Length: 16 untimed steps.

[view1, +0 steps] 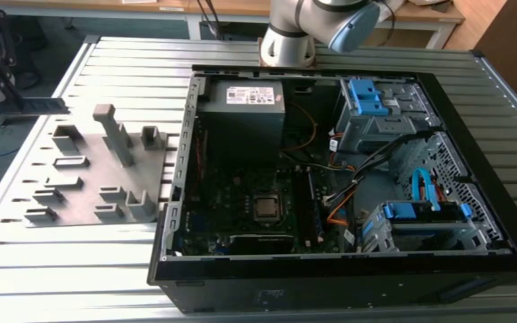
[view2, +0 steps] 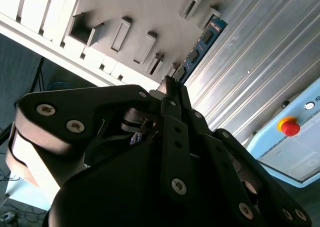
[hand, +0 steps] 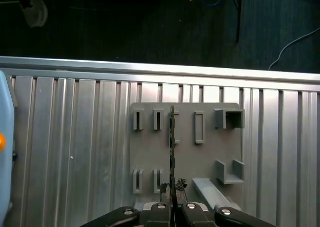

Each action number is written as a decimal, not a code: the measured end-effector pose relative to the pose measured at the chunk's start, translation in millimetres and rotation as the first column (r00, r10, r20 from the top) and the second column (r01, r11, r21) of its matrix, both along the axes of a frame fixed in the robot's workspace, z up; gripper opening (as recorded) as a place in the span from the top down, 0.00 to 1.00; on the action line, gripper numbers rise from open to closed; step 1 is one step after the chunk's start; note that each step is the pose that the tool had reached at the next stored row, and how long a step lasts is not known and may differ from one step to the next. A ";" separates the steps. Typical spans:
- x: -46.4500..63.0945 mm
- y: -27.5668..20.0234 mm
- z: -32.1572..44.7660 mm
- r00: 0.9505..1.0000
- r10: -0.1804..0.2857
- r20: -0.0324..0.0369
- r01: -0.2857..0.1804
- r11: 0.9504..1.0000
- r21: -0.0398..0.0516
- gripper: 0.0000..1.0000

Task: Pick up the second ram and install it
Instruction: 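Pick up the second ram and move it above second insertion slot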

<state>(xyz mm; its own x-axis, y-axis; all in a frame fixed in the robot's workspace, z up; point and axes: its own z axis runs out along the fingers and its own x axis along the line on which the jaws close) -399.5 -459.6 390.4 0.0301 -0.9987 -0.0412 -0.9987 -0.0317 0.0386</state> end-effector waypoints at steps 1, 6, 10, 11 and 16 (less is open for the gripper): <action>0.0 0.0 1.8 1.000 0.000 0.000 0.000 1.000 0.000 0.86; 0.0 0.0 10.3 1.000 0.000 0.000 0.000 1.000 0.000 0.86; 0.0 0.0 16.9 1.000 0.000 0.000 0.000 1.000 0.000 0.86; 0.0 0.0 18.4 1.000 0.000 0.000 0.000 1.000 0.000 0.86; 0.0 0.0 26.3 1.000 0.000 0.000 0.000 1.000 0.000 0.86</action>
